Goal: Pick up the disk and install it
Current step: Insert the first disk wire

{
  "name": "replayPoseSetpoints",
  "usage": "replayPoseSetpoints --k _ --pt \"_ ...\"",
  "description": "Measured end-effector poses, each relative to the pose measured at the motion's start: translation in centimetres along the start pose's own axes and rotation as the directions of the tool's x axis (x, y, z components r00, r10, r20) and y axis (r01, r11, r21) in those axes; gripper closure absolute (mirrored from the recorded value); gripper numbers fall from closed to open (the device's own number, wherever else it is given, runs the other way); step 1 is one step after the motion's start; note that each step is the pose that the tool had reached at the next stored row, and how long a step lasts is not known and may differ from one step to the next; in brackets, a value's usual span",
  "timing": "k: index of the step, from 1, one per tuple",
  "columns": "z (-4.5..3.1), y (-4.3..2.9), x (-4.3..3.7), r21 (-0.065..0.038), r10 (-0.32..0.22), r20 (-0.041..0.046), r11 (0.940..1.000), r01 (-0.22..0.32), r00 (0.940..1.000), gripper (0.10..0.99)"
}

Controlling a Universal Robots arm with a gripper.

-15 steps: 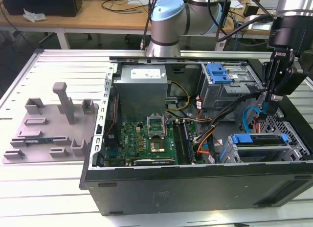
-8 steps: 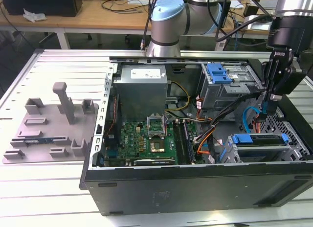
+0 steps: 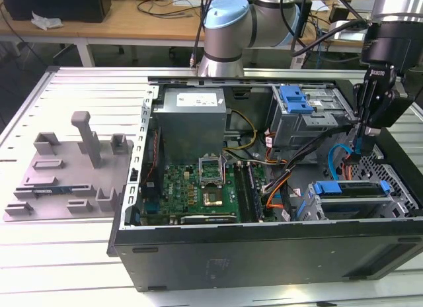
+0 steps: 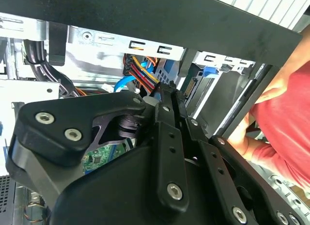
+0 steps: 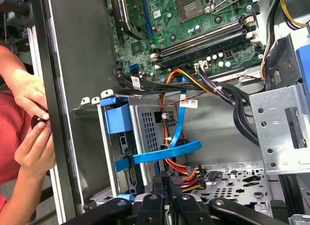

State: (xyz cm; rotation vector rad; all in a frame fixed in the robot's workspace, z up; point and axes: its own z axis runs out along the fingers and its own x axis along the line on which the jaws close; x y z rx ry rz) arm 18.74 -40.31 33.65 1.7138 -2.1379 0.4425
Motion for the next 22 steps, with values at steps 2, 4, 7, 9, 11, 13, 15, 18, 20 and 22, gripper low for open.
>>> replayPoseSetpoints --k 2,4,7,9,11,13,15,18,20,22 --pt "0.0 0.0 0.0 0.0 0.0 -0.0001 1.0 0.0 1.0 0.922" --pt "0.0 0.0 0.0 0.0 0.0 -0.0001 1.0 0.0 1.0 0.922" --pt "0.01 0.09 0.08 0.001 -0.001 0.0002 1.0 0.001 1.0 0.922" --pt "-0.03 0.15 0.23 0.002 -0.004 0.0034 1.0 0.004 1.0 0.922" --pt "-0.39 0.17 0.55 0.003 -0.009 0.0086 1.0 0.009 0.9999 0.922" --pt "-0.65 0.16 0.83 0.004 -0.011 0.0158 0.9999 0.011 0.9998 0.922" --pt "-0.78 0.13 1.05 0.005 -0.015 0.0247 0.9999 0.015 0.9996 0.922" --pt "-0.62 0.12 1.48 0.006 -0.022 0.0421 0.9997 0.022 0.9989 0.922" --pt "-0.38 0.16 1.94 0.007 -0.025 0.0459 0.9997 0.025 0.9986 0.922" --pt "0.05 0.2 2.77 0.008 -0.03 0.0501 0.9995 0.03 0.9983 0.922"
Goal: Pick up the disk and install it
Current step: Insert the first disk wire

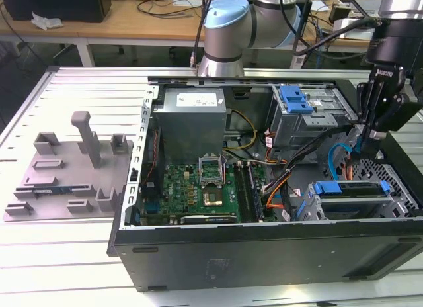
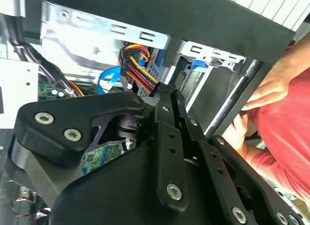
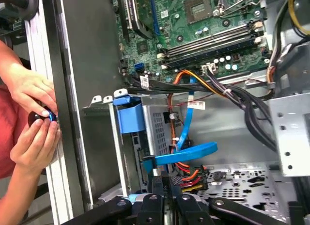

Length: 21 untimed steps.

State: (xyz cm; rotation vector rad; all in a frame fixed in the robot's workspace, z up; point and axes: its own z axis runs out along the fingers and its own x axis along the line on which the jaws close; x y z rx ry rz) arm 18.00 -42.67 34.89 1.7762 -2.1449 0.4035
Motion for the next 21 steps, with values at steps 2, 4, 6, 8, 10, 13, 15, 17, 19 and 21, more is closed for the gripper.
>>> replayPoseSetpoints --k 2,4,6,8,10,13,15,17,19,21 --pt "0.19 0.02 0.41 0.001 -0.002 0.003 1.0 0.002 1.0 0.922" --pt "0.42 0.04 0.89 0.001 -0.005 0.0073 1.0 0.005 1.0 0.922" --pt "0.65 0.02 1.4 0.001 -0.009 0.0163 1.0 0.009 0.9998 0.922" --pt "0.85 -0.02 1.83 0.001 -0.013 0.0301 0.9999 0.013 0.9995 0.922" --pt "1.08 -0.08 2.32 0.001 -0.016 0.0484 0.9999 0.016 0.9987 0.922" --pt "1.33 -0.17 2.85 0.001 -0.018 0.0813 0.9998 0.018 0.9965 0.922" --pt "1.52 -0.21 3.27 -0.001 -0.02 0.1068 0.9998 0.02 0.9941 0.922" --pt "1.62 -0.2 3.48 -0.002 -0.022 0.1226 0.9997 0.023 0.9922 0.922" --pt "1.72 -0.18 3.69 -0.002 -0.025 0.1401 0.9997 0.025 0.9898 0.922" --pt "1.79 -0.16 3.85 -0.002 -0.028 0.1576 0.9996 0.029 0.9871 0.922"
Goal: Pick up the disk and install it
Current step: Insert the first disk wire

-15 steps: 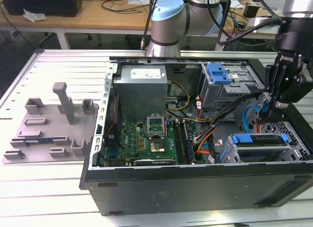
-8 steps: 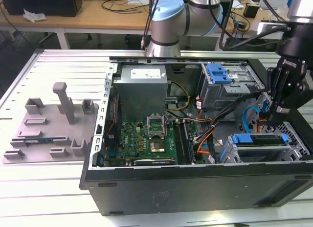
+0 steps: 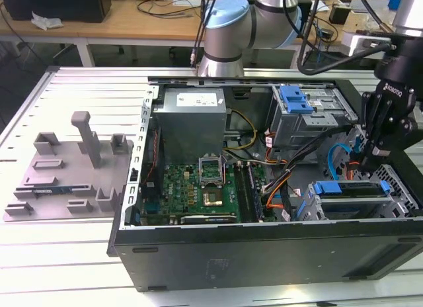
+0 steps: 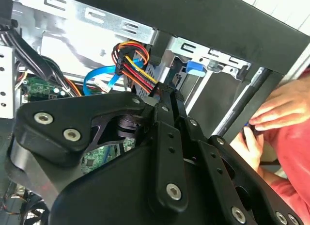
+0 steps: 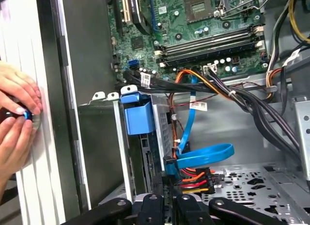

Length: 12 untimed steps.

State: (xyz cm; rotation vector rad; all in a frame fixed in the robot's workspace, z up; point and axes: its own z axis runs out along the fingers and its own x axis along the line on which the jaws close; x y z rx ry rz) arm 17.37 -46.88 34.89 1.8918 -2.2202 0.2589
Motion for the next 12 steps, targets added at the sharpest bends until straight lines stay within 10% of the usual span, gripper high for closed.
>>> replayPoseSetpoints --k 4,12 --pt "0.04 0.03 0.12 0.005 -0.022 0.0216 0.9997 0.022 0.9995 0.922" --pt "0.11 0.38 0.6 0.027 -0.085 0.0304 0.996 0.085 0.9959 0.922"
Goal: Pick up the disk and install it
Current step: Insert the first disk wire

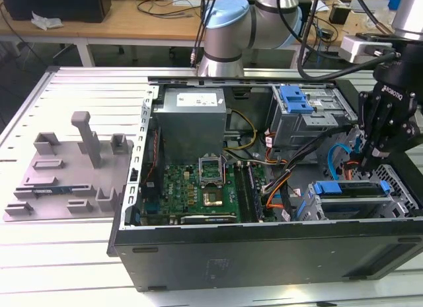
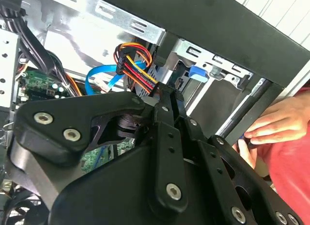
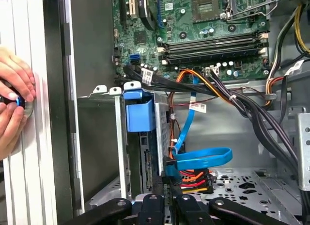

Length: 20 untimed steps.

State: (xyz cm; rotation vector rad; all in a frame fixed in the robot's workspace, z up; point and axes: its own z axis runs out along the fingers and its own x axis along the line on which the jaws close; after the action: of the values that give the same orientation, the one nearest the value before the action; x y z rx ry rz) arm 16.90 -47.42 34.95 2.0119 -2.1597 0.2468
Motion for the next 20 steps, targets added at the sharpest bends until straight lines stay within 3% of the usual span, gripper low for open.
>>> replayPoseSetpoints --k 6,9,20 --pt "0.06 0.1 0.89 0.012 -0.008 0.0106 0.9999 0.008 0.9999 0.922" --pt "0.12 0.21 1.23 0.026 -0.006 0.0228 0.9996 0.006 0.9997 0.922" --pt "0.15 0.35 1.36 0.027 -0.004 0.0255 0.9996 0.004 0.9997 0.922"
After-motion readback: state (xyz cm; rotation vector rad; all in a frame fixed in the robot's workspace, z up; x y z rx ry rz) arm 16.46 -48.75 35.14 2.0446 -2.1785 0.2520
